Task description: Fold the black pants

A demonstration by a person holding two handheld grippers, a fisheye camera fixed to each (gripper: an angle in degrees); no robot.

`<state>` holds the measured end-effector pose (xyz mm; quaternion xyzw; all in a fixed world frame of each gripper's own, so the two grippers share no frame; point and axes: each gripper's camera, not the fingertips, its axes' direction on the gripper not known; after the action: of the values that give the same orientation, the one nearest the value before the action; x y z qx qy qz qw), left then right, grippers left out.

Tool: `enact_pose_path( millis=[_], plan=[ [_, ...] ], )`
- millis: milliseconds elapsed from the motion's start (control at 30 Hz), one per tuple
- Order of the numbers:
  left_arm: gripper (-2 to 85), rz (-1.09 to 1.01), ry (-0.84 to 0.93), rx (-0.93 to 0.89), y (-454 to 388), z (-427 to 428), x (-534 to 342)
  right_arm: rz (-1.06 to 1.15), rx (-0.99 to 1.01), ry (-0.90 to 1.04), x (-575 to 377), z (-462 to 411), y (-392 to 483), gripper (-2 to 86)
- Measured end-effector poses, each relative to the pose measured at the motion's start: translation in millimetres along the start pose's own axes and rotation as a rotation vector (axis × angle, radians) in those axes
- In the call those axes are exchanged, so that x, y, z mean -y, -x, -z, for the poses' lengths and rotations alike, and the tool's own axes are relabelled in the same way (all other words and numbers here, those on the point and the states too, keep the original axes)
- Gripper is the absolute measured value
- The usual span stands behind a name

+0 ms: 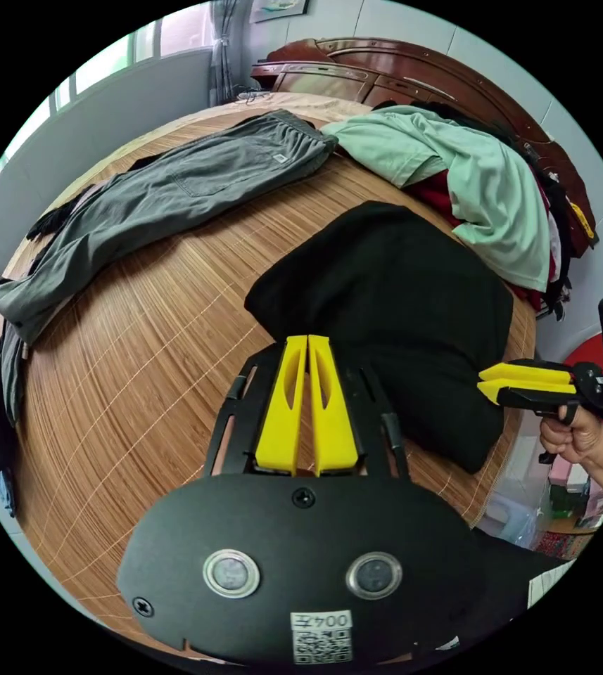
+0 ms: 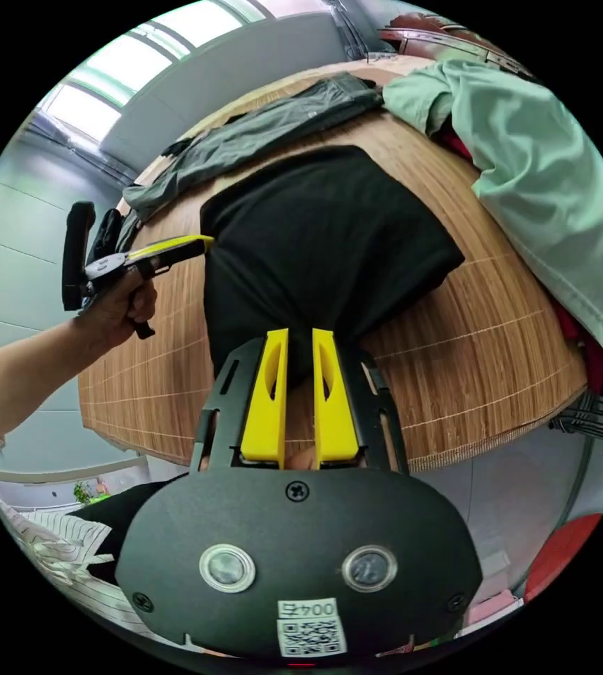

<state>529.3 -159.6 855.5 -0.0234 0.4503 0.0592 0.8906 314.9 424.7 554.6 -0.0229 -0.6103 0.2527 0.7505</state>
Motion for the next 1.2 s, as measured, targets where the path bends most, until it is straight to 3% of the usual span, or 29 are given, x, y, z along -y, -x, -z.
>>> enact_pose_path(
  millis=[133,200,267,367,700,833,967,1200],
  plan=[
    [0.7,0.007,-0.125,0.025,-6,31,2,0.019,-0.014,-0.114,-4,59,-15,6.9],
    [0.7,-0.014,-0.175,0.03,-13,38,7,-0.107,0.02,-0.18,-4,85,-47,7.8],
    [0.7,-0.032,-0.163,0.04,-16,30,16,-0.353,0.163,-0.256,-4,101,-110,9.6],
    [0.7,-0.006,-0.132,0.057,-13,11,30,-0.526,0.364,-0.291,-3,98,-169,11.1],
    [0.7,0.011,-0.069,0.075,-12,-19,39,-0.521,0.715,-0.265,-10,87,-217,9.6],
    [0.7,0.014,-0.057,0.071,-12,-24,39,-0.427,0.538,-0.228,-11,94,-211,5.2],
    [0.6,0.005,-0.049,0.074,-12,-28,39,-0.21,0.305,-0.113,12,93,-178,7.2],
    [0.7,0.007,-0.04,0.08,-11,-34,37,-0.071,0.215,-0.086,39,86,-148,7.9]
  ],
)
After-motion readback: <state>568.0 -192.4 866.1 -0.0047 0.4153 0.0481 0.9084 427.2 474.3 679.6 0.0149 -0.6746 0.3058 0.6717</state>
